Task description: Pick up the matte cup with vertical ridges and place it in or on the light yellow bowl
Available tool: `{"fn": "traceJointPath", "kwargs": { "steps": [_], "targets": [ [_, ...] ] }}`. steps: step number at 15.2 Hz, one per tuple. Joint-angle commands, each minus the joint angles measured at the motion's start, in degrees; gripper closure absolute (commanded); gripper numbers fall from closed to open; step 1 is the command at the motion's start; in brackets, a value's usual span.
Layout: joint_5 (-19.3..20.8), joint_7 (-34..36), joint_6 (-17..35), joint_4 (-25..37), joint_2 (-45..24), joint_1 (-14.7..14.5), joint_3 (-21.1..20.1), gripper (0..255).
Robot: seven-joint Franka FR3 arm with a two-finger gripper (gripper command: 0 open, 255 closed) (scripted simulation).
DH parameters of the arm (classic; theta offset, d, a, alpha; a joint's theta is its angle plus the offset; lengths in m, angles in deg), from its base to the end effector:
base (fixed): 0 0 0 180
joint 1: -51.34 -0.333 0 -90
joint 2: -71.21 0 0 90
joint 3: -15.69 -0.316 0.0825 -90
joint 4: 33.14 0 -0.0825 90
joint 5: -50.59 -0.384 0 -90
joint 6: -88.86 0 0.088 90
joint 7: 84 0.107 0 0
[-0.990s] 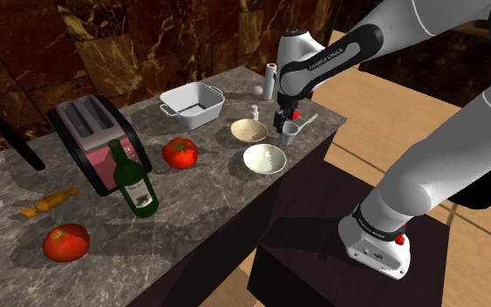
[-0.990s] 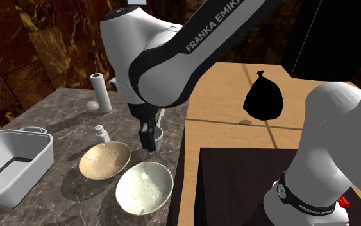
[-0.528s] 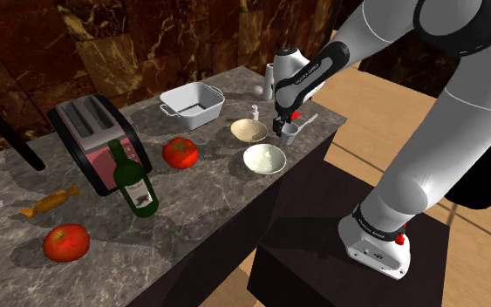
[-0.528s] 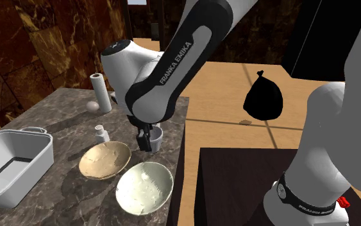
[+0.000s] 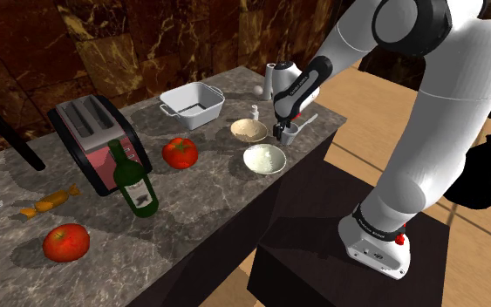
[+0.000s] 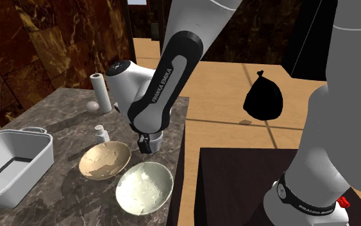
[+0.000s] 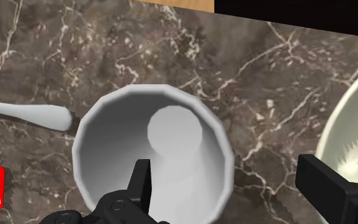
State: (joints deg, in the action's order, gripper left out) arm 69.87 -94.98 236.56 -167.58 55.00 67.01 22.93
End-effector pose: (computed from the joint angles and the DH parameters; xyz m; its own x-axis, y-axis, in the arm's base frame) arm 0.4707 -0.1948 0.2082 0.9902 0.0747 -0.1182 0.0950 -0.9797 0.1763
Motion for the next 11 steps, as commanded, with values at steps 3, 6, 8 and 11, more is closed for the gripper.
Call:
{"fn": "traceJointPath", "kwargs": {
  "steps": [3,6,8,11],
  "targets": [
    [0.65,0.45,2.61,0.16,-2.68,0.23,0.43,0],
    [0.65,0.45,2.61,0.16,-2.68,0.23,0.43,0],
    [0.65,0.45,2.61,0.16,-2.68,0.23,0.43,0],
    [0.65,0.45,2.6,0.16,-2.67,0.23,0.43,255]
  ]
}}
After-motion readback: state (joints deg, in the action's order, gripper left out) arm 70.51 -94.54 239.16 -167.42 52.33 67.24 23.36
